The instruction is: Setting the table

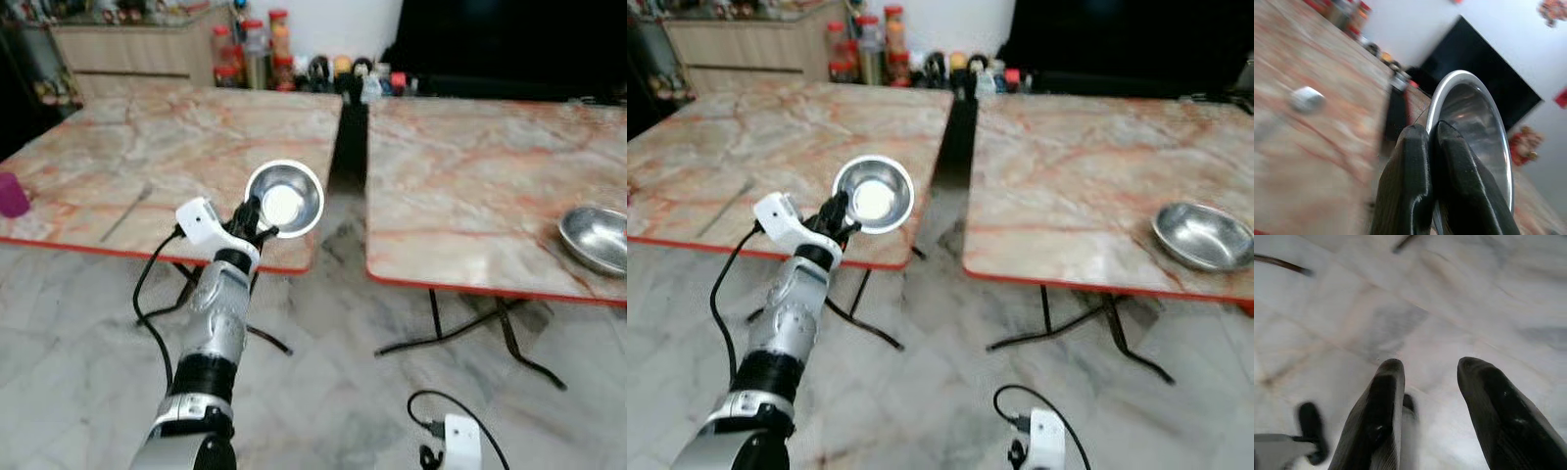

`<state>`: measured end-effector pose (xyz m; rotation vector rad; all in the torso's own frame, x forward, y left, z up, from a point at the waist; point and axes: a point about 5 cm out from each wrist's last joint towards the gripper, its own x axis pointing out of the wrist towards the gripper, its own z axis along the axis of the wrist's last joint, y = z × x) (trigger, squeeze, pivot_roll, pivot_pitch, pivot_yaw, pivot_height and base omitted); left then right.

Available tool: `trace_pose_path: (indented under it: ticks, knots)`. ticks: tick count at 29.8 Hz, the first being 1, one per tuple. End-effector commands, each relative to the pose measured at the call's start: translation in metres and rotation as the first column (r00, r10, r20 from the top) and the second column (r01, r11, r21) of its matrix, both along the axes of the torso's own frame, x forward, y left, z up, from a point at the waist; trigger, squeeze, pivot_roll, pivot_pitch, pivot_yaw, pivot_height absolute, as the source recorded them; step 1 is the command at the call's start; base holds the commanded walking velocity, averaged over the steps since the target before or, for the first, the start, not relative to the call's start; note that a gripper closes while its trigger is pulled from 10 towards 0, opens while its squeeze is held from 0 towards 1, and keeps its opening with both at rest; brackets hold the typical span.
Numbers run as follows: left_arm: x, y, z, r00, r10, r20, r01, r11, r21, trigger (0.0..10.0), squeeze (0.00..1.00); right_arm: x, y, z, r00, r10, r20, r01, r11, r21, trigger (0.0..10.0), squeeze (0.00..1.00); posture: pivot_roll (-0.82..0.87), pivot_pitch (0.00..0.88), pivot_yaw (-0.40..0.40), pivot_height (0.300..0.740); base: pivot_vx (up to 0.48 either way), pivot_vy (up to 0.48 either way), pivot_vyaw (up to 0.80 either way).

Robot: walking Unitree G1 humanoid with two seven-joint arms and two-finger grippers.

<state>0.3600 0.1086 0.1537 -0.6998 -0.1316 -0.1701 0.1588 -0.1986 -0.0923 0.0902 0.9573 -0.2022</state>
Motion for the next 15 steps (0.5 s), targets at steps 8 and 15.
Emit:
trace_pose_path:
  ticks: [8, 15]
  knots:
    - [0.0023, 0.0065, 0.0060, 1.000, 0.014, 0.016, -0.014, 1.000, 0.011, 10.0, 0.00, 0.0077, 0.0028, 0.0031, 1.000, 0.006, 0.029, -0.006, 1.000, 0.001, 10.0, 0.00, 0.03, 0.000, -0.027, 0.736, 0.000, -0.269, 0.00]
    - [0.0008, 0.0058, 0.0062, 1.000, 0.012, 0.022, -0.012, 1.000, 0.026, 10.0, 0.00, 0.0090, 0.0031, 0.0037, 0.999, 0.011, 0.035, -0.011, 1.000, 0.002, 10.0, 0.00, 0.03, 0.000, -0.031, 0.736, 0.000, -0.269, 0.00]
